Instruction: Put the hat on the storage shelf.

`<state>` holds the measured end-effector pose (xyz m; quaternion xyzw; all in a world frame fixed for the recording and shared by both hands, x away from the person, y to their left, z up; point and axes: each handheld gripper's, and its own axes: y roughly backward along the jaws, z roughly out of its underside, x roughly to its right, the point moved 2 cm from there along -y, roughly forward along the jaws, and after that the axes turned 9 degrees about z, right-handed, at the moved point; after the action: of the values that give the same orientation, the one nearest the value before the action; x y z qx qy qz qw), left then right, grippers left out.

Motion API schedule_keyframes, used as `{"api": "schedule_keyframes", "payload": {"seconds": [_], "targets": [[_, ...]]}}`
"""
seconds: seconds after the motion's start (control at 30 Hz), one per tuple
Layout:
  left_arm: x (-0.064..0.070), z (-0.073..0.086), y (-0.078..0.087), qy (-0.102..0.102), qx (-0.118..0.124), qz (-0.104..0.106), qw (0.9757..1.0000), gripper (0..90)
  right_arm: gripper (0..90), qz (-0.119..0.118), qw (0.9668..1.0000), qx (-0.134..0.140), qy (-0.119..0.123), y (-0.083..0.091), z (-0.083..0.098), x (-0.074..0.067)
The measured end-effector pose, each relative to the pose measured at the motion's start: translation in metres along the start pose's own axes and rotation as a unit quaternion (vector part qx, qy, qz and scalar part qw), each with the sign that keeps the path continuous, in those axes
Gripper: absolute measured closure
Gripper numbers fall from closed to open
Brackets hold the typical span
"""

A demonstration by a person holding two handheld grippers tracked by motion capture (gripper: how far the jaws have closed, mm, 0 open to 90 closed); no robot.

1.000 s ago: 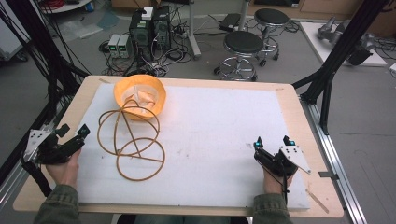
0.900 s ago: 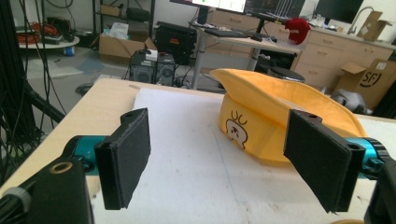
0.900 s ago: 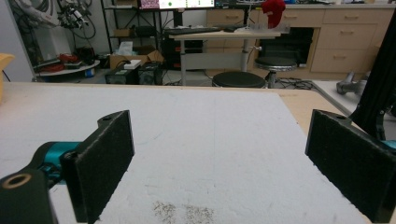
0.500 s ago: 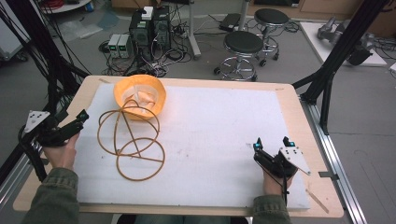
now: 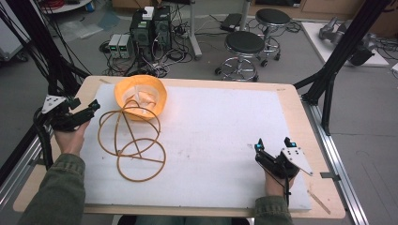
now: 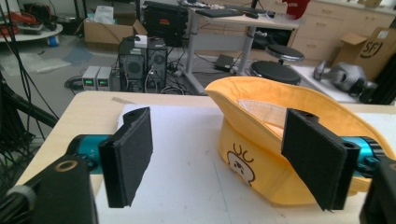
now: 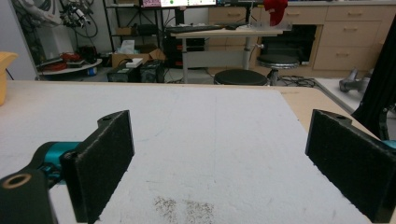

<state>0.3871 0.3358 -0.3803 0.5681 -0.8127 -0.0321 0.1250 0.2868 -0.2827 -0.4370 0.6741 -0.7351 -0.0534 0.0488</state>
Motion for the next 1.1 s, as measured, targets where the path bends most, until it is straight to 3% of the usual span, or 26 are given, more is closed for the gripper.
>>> {"api": "schedule_keyframes", "payload": {"seconds": [0.13, 0.63, 0.77, 0.97, 1.1], "targets": [[0.0, -0.003, -0.013, -0.003, -0.018, 0.003, 0.9998, 27.2, 6.8, -0.001, 1.0, -0.001, -0.002, 0.0, 0.0, 0.0], [0.001, -0.012, -0.046, -0.008, -0.026, 0.014, 0.9995, 27.8, 6.8, -0.009, 0.9999, 0.001, 0.007, -0.002, 0.0, -0.001], [-0.003, -0.013, -0.06, 0.006, -0.039, 0.022, 0.999, 27.6, 6.8, -0.011, 0.9999, 0.0, 0.006, -0.001, 0.0, -0.001], [-0.002, -0.018, -0.073, 0.002, -0.046, 0.028, 0.9986, 27.6, 6.8, -0.009, 1.0, 0.001, 0.001, -0.001, 0.0, 0.001], [-0.005, -0.02, -0.084, 0.015, -0.051, 0.035, 0.998, 27.4, 6.8, -0.009, 0.9997, 0.003, 0.023, -0.001, 0.0, 0.0]]}}
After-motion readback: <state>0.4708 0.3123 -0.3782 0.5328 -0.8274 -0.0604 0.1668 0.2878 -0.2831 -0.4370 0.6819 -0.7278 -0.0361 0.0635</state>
